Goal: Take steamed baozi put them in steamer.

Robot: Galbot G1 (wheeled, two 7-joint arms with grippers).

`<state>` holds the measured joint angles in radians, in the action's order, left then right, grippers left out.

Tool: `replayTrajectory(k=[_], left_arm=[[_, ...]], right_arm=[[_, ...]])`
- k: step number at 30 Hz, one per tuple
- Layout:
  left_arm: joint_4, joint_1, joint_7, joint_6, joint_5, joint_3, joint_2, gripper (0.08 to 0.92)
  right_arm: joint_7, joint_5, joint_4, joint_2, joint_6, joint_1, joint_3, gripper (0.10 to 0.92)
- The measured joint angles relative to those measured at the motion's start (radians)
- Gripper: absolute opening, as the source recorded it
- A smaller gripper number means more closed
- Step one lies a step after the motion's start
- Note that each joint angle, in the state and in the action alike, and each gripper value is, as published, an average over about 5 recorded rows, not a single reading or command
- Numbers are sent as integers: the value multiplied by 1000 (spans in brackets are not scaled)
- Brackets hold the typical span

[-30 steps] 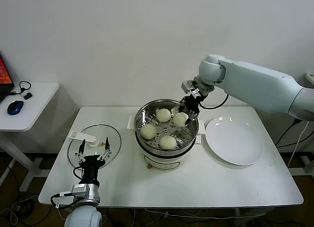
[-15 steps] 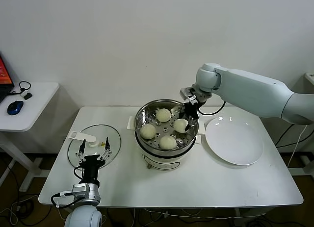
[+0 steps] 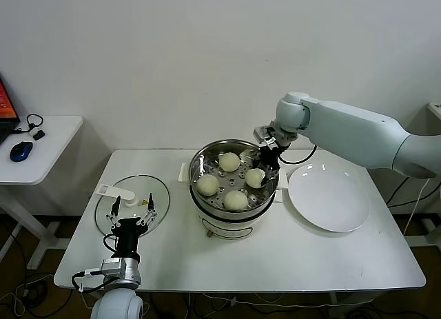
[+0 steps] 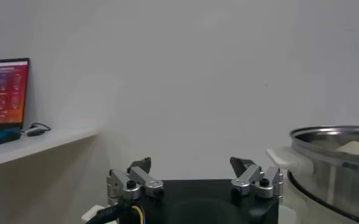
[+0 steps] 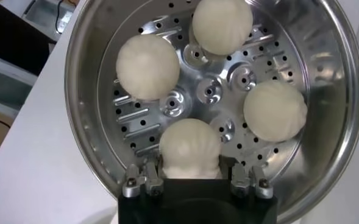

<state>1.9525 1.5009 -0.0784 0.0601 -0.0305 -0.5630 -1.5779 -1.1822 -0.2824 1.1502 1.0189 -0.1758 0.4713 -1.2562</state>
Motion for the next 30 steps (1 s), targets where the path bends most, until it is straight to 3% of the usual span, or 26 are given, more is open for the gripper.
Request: replayTrajectory(k=[5, 8, 30], left_arm=[[-1, 0, 0, 0, 0, 0, 0, 823], [-1, 0, 0, -1, 0, 0, 0, 823], [13, 0, 3, -9, 0, 2, 2, 823]], right_arm=[[-1, -1, 1, 1, 3, 0, 3, 787], [-5, -4, 3, 1, 6, 5, 3, 817], [31, -101, 101, -113, 7, 38, 121, 823]])
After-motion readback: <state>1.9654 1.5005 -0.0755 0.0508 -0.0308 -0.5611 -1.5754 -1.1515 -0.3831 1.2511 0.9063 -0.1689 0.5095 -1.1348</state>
